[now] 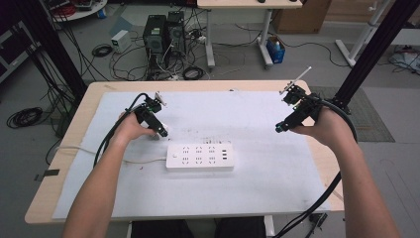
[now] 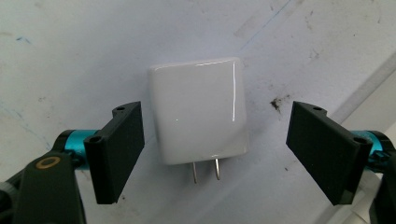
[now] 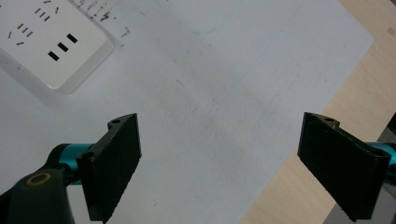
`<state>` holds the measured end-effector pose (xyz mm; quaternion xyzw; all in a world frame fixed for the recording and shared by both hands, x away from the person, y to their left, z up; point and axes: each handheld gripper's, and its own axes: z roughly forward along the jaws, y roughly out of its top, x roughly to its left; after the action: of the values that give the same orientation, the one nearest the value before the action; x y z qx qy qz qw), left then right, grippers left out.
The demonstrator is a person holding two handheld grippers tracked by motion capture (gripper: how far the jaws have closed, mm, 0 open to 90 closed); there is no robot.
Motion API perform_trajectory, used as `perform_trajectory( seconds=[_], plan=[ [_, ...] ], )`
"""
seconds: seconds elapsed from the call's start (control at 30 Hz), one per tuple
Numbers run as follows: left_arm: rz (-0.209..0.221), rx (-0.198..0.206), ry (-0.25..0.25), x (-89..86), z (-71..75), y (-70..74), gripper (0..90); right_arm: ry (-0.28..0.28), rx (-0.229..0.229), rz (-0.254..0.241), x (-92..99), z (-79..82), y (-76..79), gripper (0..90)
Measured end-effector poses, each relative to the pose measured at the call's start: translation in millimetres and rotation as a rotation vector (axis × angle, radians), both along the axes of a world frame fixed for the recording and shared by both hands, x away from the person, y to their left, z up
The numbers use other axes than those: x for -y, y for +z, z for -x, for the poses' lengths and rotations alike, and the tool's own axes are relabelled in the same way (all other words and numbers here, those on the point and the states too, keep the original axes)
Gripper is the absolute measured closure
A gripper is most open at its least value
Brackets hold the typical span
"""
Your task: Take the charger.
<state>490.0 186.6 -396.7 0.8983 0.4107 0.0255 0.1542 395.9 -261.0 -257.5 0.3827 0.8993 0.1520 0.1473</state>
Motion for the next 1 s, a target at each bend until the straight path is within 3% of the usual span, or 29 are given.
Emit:
perform_trajectory(
  seconds=[0.17, 0.63, 0.7, 1.0],
  plan=[
    [-0.013, -0.002, 0.016, -1.1, -0.8, -5.8, 20.1, -0.006, -0.003, 0.002, 1.6, -1.0, -0.7, 12.8],
    [-0.038, -0.011, 0.033, 2.5, -2.0, -15.4, 34.1, -0.008, -0.004, 0.002, 2.6, -0.8, -3.6, 12.8],
    [-0.056, -0.009, 0.019, 2.0, -2.4, -14.2, 36.9, -0.009, -0.007, -0.001, 2.2, -0.7, -4.4, 12.8],
    [-0.055, -0.005, 0.029, 0.2, -2.3, -13.7, 42.4, -0.018, -0.012, 0.008, 2.0, -1.4, -5.6, 12.8]
  ],
)
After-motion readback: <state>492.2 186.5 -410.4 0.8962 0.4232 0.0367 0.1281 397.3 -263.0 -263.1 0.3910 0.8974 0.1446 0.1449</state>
